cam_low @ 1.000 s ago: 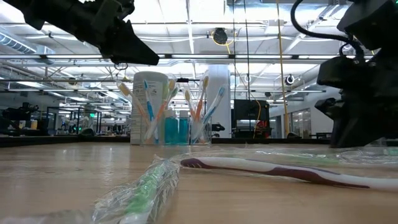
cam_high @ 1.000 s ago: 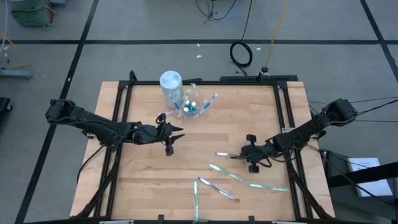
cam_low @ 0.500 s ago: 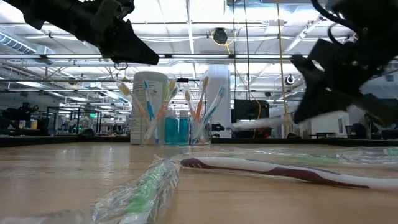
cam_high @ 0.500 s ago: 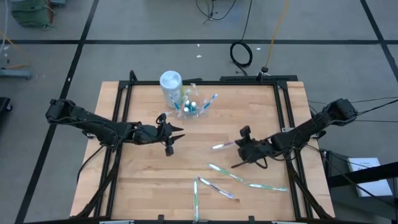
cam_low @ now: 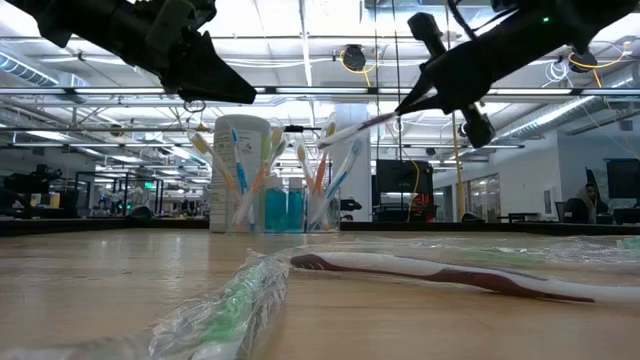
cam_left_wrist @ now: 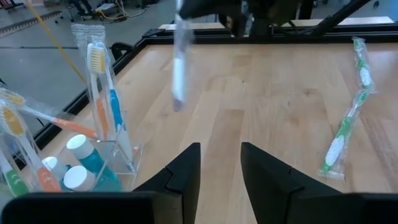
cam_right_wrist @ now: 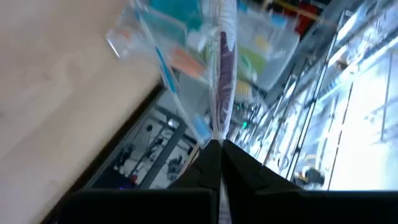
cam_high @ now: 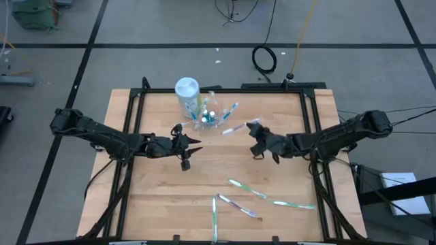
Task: Pick & Place toothbrushing station
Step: Put the purple toothbrush into the transparent organizer
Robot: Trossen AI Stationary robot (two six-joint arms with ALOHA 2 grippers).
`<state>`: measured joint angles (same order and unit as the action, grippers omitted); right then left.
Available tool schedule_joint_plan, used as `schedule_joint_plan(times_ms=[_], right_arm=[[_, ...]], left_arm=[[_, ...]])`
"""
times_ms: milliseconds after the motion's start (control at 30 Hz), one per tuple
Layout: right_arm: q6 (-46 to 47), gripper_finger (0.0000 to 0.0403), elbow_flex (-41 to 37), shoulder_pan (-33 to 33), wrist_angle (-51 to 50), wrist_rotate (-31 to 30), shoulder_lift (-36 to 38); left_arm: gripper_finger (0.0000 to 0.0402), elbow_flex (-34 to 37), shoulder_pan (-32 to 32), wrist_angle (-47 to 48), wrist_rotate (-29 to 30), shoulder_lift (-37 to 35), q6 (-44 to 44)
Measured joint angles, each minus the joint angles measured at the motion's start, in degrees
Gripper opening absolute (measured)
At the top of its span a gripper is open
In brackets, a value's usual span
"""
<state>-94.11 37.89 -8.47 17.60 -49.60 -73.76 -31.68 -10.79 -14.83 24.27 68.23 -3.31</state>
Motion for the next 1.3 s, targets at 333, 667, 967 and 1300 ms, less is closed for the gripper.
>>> schedule_joint_plan(times_ms=[333,667,967,1300], right_arm=[[-2.0,0.0001,0.0,-0.9,0.1,9.8,-2.1],[-13.2,0.0001,-0.1,-4.4,10.9,13.4,-12.7],[-10.9,0.0001,-0.1,-6.5,14.7,13.9,-16.3],[-6.9,0.0000,-0.1,-8.4,16.2,13.8,-16.3]], left_arm=[[0.0120,0.0,1.6,-10.6,-1.1,0.0,-10.8],[0.0121,-0.8,5.0,-25.6,-16.5,11.5,-19.3],[0.0198,-5.6,5.1,-25.7,-20.4,24.4,-19.7],[0.0232,-11.0,5.1,-25.2,-19.8,34.2,-21.0]])
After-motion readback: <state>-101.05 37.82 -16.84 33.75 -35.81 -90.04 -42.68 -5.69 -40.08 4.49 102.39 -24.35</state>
